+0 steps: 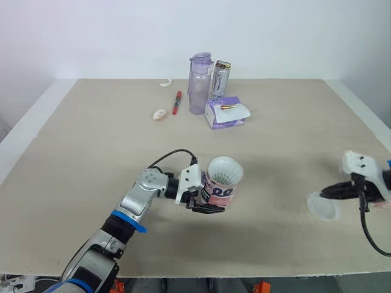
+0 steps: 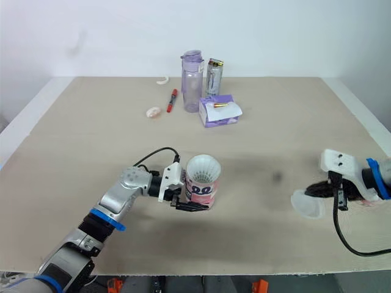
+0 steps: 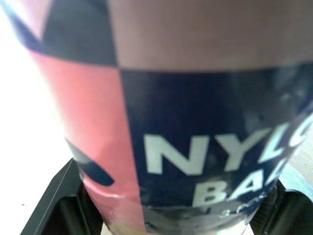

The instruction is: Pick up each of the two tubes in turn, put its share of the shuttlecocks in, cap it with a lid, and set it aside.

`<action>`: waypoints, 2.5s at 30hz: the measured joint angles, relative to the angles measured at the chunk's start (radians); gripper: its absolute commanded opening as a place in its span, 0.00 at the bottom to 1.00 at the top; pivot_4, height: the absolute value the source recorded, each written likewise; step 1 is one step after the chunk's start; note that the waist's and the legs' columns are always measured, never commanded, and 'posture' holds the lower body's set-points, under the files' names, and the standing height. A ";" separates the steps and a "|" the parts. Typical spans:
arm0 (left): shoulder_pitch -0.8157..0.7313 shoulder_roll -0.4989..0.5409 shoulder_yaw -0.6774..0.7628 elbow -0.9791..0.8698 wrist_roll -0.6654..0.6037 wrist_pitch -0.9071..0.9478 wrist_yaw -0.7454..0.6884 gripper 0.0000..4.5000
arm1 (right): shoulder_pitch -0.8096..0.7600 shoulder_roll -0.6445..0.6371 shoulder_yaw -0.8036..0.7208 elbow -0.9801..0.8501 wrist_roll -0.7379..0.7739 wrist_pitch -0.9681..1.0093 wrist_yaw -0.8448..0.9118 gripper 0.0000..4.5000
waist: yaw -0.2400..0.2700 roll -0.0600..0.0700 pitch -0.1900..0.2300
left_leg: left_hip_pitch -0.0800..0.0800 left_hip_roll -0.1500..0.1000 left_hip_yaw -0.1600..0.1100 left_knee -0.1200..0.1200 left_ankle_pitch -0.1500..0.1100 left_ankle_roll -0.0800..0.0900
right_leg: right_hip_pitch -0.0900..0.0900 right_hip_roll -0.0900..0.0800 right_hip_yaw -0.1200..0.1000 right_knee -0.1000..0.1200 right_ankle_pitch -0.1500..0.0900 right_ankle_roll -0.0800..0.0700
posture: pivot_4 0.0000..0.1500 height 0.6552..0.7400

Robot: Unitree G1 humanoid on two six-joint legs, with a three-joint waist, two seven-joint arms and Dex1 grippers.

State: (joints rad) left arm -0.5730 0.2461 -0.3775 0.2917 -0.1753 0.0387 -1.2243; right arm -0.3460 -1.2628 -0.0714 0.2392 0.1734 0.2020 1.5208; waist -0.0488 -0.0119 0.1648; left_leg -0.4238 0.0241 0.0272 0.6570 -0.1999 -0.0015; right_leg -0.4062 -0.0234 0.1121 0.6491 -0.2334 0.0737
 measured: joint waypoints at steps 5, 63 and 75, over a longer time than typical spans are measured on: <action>-0.016 0.004 -0.003 0.017 0.003 0.001 -0.001 0.73 | -0.312 0.008 0.033 -0.238 0.100 0.068 0.027 0.00 | 0.000 0.002 0.000 | 0.002 0.001 -0.001 0.000 0.000 0.000 | 0.000 0.001 -0.001 0.000 0.001 -0.002 | 1.00 1.00; -0.047 -0.028 -0.002 0.064 0.011 0.036 0.069 0.73 | -0.689 0.435 0.394 -0.222 -0.014 -0.191 0.048 0.47 | 0.003 -0.004 0.001 | 0.000 0.003 0.001 0.000 0.001 0.001 | -0.002 -0.001 -0.002 -0.001 0.003 -0.005 | 1.00 1.00; -0.047 -0.026 -0.001 0.054 0.011 0.048 0.070 0.73 | -0.655 0.391 0.285 -0.325 0.220 0.279 0.025 0.09 | 0.003 -0.005 0.001 | -0.001 0.004 0.001 -0.001 0.001 0.001 | -0.003 -0.001 -0.002 -0.001 0.004 -0.005 | 1.00 1.00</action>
State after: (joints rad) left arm -0.6205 0.2201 -0.3786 0.3455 -0.1643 0.0869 -1.1539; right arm -1.0012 -0.8718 0.2135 -0.0855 0.3934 0.4807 1.5463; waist -0.0462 -0.0171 0.1662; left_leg -0.4246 0.0284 0.0277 0.6563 -0.1992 -0.0008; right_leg -0.4096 -0.0247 0.1103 0.6480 -0.2298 0.0686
